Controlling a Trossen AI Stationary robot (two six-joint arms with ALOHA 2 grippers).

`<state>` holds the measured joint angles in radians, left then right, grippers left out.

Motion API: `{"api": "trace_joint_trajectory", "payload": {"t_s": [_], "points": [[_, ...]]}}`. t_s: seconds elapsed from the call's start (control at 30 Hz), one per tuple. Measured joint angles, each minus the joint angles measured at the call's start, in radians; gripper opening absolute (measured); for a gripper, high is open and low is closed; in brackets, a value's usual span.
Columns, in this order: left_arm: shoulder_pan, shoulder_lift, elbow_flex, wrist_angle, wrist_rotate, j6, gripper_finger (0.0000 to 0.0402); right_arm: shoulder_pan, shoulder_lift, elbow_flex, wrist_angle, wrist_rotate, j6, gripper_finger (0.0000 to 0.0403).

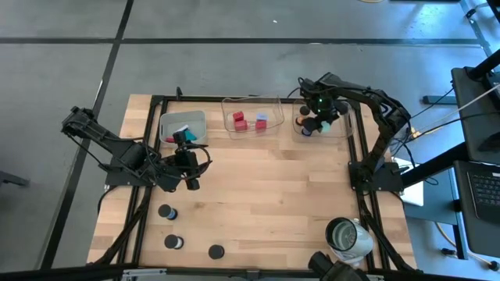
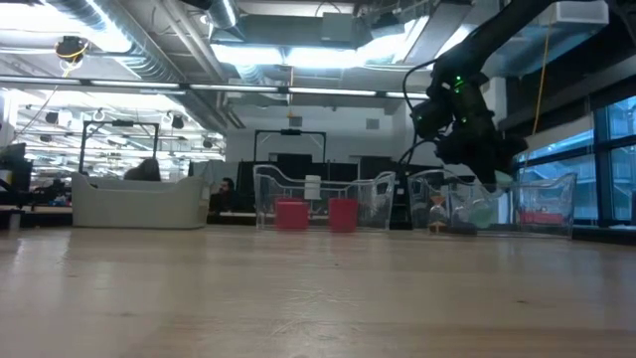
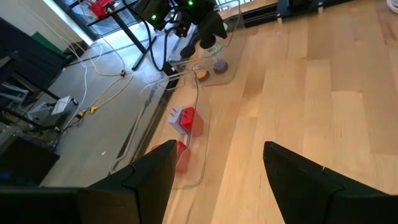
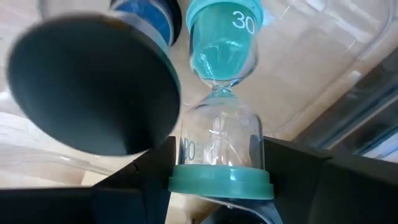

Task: Pick & Place Office items
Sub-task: Put the light blue hourglass into the right transparent bin, then put the red hourglass into the right transparent bin

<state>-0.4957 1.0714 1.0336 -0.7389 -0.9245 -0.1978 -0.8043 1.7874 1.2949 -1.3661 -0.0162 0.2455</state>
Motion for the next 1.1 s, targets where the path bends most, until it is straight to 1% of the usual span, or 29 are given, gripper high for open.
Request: {"api": "trace_joint_trajectory", "payload": {"t_s": [0.13,0.3,0.53,0.87,1.1], "points": [[0.000,0.000,0.000,-0.002,0.001,0.000,0.0236,0.000,0.000,0.000,0.026,0.002,0.000,0.0208],[0.000,0.000,0.000,-0.007,0.001,0.000,0.0236,0.000,0.000,0.000,0.043,0.043,-0.003,0.0218],[0.000,0.000,0.000,-0.007,0.002,0.000,0.0236,0.000,0.000,0.000,0.064,0.086,-0.022,0.0216],[0.000,0.000,0.000,-0.007,0.002,0.000,0.0236,0.000,-0.004,0.000,0.083,0.088,-0.027,0.0216],[0.000,0.000,0.000,-0.006,0.000,-0.001,0.0236,0.000,-0.058,0.000,0.085,0.078,-0.017,0.0246]]}}
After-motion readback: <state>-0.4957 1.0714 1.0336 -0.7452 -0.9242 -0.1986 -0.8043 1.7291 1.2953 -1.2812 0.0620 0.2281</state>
